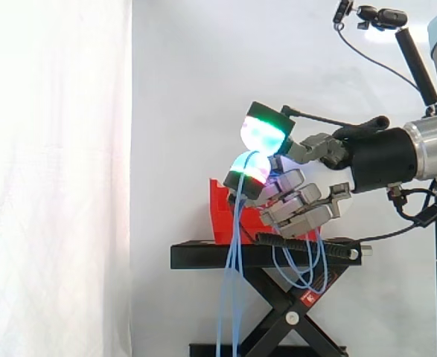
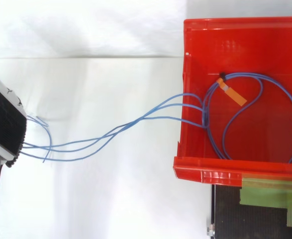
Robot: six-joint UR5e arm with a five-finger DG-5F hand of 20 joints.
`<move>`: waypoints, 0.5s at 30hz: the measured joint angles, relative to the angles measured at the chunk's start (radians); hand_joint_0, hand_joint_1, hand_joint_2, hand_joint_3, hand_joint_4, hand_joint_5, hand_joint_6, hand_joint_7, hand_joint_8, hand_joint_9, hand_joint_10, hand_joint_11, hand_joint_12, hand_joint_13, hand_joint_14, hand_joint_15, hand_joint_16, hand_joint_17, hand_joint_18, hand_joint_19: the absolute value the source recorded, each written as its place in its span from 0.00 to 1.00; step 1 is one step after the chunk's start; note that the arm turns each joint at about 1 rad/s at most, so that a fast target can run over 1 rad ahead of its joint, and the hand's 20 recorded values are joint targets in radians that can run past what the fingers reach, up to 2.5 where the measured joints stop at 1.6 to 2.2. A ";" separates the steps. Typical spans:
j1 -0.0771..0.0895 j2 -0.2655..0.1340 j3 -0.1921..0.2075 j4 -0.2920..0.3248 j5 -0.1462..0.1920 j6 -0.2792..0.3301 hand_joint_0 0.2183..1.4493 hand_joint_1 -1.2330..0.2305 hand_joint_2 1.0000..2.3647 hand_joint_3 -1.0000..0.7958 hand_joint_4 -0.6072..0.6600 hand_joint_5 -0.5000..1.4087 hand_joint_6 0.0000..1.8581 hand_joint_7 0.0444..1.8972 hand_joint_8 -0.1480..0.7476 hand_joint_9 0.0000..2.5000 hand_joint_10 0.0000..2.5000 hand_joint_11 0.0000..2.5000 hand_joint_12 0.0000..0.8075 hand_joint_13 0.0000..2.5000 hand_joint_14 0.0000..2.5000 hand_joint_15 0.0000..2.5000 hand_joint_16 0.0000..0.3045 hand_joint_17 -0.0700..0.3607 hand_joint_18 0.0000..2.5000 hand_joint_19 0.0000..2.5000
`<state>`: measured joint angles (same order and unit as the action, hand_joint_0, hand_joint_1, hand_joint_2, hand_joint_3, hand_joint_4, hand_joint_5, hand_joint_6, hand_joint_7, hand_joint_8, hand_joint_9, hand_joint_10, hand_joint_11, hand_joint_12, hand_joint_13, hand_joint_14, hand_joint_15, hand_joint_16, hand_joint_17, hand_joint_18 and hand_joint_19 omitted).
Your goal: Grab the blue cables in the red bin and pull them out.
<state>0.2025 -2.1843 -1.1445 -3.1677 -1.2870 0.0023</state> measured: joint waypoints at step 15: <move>0.000 0.000 0.000 0.000 0.000 0.000 0.66 0.12 0.01 0.34 0.27 0.52 0.80 0.21 0.41 0.27 1.00 0.44 0.37 0.35 1.00 0.47 0.11 0.34 0.58 0.78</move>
<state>0.2025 -2.1843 -1.1449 -3.1677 -1.2870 0.0024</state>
